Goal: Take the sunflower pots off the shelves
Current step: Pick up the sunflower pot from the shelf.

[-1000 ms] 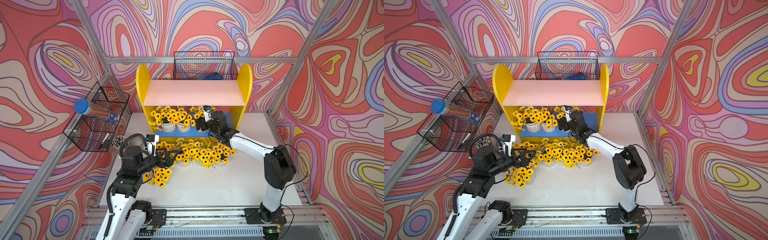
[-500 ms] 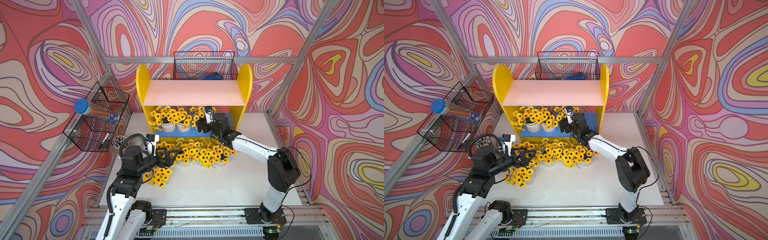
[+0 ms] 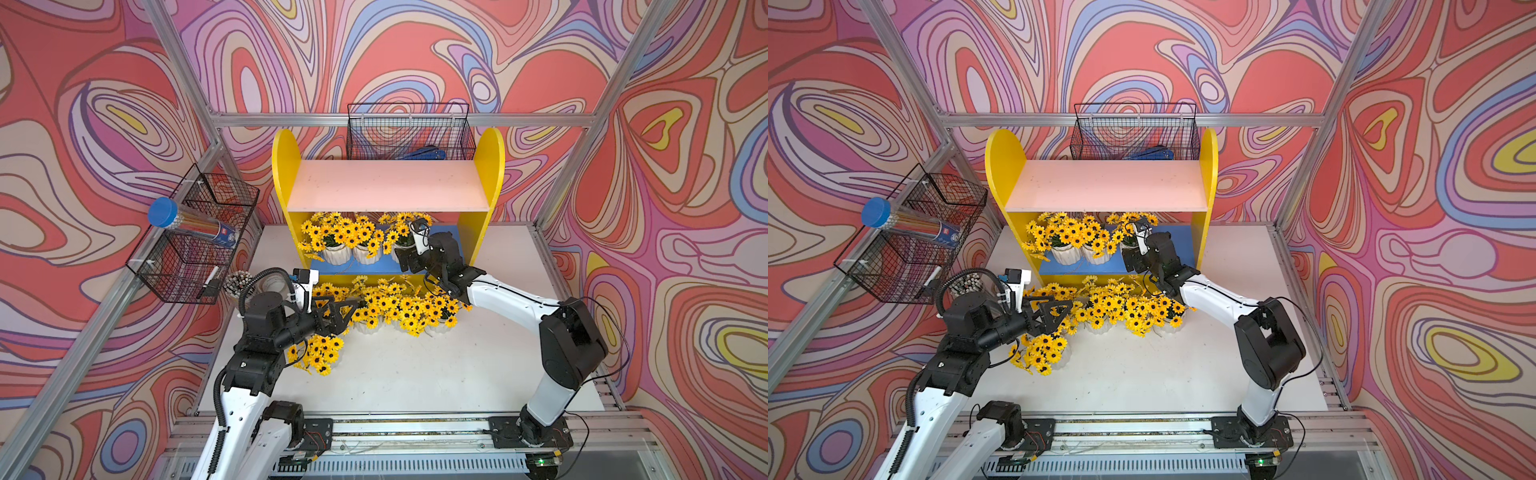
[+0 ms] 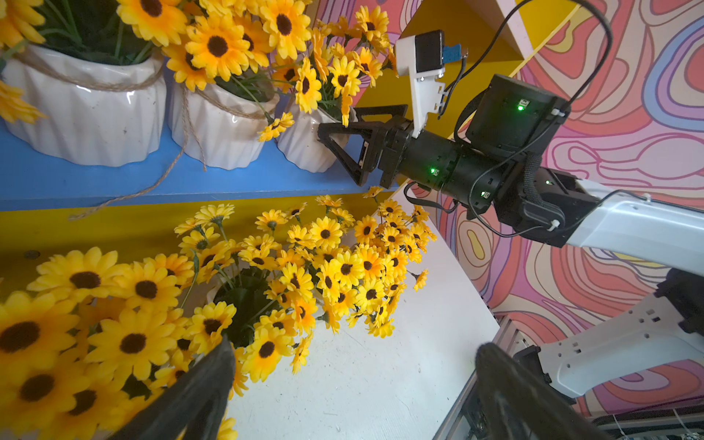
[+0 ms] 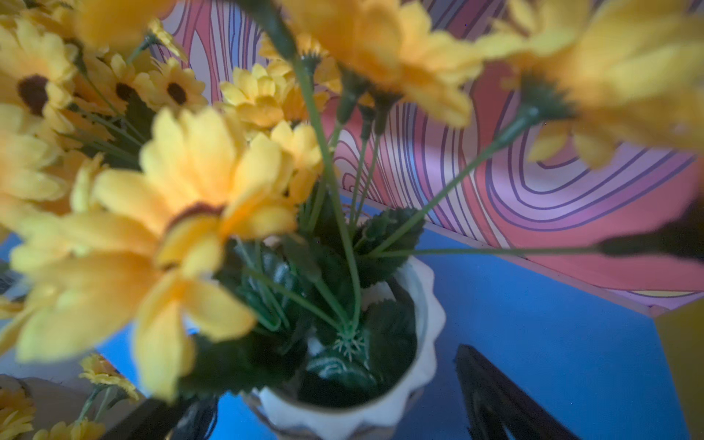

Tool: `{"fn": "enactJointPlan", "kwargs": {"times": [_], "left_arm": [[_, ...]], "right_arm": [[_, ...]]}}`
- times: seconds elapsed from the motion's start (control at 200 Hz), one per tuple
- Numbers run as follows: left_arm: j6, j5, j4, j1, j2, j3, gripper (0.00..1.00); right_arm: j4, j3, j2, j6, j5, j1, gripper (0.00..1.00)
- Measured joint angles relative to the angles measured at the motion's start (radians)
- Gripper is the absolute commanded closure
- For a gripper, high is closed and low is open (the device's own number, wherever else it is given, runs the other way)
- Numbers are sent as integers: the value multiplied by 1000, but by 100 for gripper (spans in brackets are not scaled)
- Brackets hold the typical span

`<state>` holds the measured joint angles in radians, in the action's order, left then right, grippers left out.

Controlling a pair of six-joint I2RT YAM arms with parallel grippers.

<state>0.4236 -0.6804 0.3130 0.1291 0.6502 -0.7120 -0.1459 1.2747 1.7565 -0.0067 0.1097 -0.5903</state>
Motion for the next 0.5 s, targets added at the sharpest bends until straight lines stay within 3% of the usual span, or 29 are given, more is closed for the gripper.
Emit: {"fn": "enactJointPlan", "kwargs": {"times": [0.501], "left_arm": [[0, 0, 0, 0, -2, 1, 0]], "right_arm": [[-56, 51, 88, 37, -33, 16, 2]]}}
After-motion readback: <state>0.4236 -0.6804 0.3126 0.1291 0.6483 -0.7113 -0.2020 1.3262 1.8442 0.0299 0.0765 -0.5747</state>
